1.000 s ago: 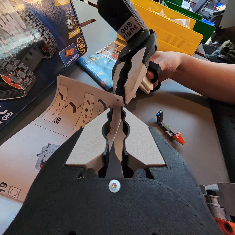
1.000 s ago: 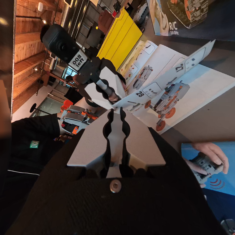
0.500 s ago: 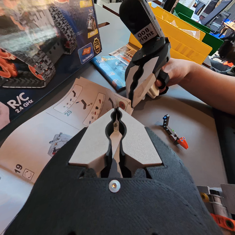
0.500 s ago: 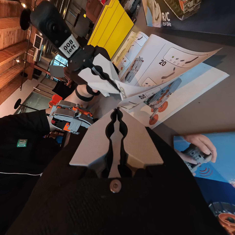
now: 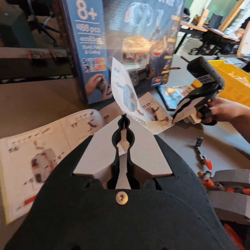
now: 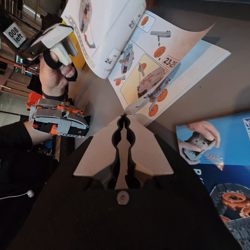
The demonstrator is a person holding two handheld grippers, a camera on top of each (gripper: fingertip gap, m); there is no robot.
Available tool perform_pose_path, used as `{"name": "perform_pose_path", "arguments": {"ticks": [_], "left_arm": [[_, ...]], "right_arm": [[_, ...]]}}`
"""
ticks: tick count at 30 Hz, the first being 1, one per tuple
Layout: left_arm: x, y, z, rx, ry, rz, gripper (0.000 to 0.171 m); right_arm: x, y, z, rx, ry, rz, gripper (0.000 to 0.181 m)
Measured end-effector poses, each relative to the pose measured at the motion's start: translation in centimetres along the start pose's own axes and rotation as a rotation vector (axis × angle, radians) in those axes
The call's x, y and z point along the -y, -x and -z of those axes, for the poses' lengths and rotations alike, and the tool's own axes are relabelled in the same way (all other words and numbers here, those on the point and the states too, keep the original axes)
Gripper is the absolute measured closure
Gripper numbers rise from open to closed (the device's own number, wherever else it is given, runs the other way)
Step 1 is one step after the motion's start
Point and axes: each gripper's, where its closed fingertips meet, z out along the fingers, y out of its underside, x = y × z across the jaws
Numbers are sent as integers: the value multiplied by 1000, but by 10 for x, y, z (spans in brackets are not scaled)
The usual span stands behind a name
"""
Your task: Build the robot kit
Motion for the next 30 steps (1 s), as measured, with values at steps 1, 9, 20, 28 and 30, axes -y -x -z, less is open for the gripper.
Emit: {"name": "perform_pose_path", "arguments": {"ticks": [1,9,20,28,30], "left_arm": [[-7,14,8,73,10,10,171],[-56,98,70,596,229,-35,171],[-90,122,77,720,475,-170,171],[-97,125,82,726,514,-163,171],[-98,125,82,727,518,-163,171]], "right_arm": [[-1,-1,1,-13,5,-1,181],[-11,-11,3,-105,56,-14,181],[59,60,19,-205,-99,198,170],[135,34,-130,-58,-183,-168,181],[142,20,-144,-81,-224,-253,181]]}}
